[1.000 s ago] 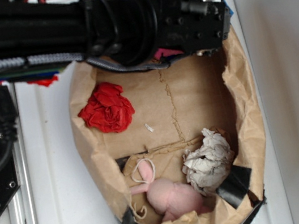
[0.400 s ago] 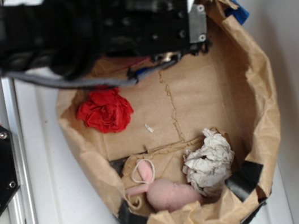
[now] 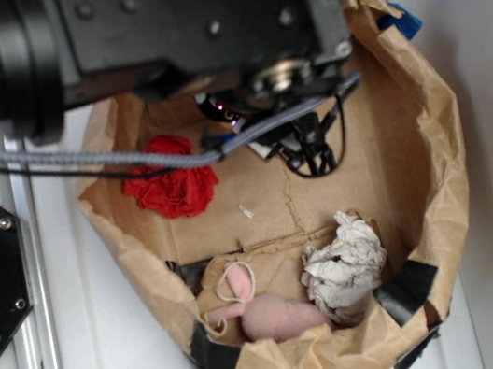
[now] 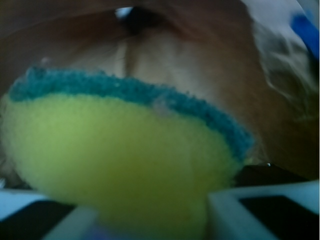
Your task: Grab the green sponge.
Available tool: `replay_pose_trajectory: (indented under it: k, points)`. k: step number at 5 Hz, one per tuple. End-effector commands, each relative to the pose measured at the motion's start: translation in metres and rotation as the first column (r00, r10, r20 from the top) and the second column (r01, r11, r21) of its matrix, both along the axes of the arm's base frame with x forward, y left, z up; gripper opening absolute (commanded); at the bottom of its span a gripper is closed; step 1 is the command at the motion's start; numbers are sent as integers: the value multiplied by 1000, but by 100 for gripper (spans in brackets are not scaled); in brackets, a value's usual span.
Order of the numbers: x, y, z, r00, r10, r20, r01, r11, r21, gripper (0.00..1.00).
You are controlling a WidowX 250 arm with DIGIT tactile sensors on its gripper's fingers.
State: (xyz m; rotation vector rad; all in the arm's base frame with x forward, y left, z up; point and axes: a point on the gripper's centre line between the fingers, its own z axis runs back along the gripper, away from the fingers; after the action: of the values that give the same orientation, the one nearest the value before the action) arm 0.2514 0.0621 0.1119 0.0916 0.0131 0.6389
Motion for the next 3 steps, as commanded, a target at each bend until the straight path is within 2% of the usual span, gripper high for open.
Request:
replay_pose_trajectory:
  k: [1, 2, 3]
  points:
    - [-9, 7, 41, 989, -146, 38, 148, 988, -48, 0]
    - [-13, 5, 53, 984, -162, 75, 167, 984, -69, 0]
    - [-16, 2, 58, 981, -172, 89, 179, 981, -77, 0]
